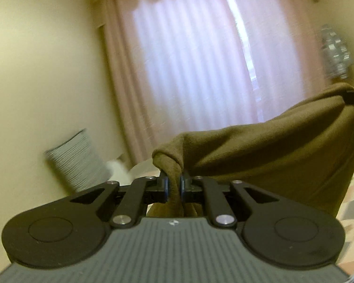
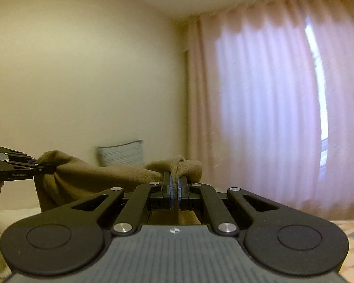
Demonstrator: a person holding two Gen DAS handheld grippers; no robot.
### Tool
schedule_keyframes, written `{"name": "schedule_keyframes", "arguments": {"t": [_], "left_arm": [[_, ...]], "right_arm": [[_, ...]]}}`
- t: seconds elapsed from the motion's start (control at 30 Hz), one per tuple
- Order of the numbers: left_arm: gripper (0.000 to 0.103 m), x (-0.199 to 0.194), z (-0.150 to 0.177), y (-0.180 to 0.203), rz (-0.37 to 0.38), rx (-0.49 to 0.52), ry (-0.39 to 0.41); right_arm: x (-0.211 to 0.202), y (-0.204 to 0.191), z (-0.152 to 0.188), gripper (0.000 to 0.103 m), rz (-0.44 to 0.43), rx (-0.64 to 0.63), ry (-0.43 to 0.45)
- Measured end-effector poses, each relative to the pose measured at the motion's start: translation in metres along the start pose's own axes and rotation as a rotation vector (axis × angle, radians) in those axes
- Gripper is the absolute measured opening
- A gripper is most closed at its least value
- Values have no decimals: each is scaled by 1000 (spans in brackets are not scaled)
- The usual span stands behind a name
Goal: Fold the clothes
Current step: 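Lift the brown shirt off the pile with both grippers and shake it out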
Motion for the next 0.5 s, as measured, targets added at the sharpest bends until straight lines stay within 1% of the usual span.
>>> {"name": "schedule_keyframes", "arguments": {"t": [0.13,0.23,0.3,0.37,0.4,0.43,0.47,0.5], "left_arm": [[9,-24,-21,87,71,2,40],[9,-27,-37,144,127,8,66],[9,-17,-46,176,165,20,67],[10,7,-51,213,214,24,31],[11,26,-49,238,242,25,-7],[14,51,-43,264,265,30,-57],[17,80,-33,285,282,35,-114],[28,111,-21,310,296,43,-181]], "right_arm": [[-87,37,-6,3,87,-50,-6],[-132,63,-5,3,144,-78,-24],[-135,86,0,3,186,-75,-54],[-130,119,12,3,231,-55,-113],[-123,134,23,4,250,-41,-158],[-112,149,37,4,265,-27,-218],[-96,165,57,4,286,-1,-295],[-76,181,83,27,310,39,-374]]}}
Point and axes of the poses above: each gripper's, at about its wrist camera, not at the fingertips, and x roughly the way its jaws point, y to its right, z to its underside, the point moved 3 cm from there along x, roughly the way its jaws point, and after that the axes turned 8 degrees about z, right-handed, at the moved point
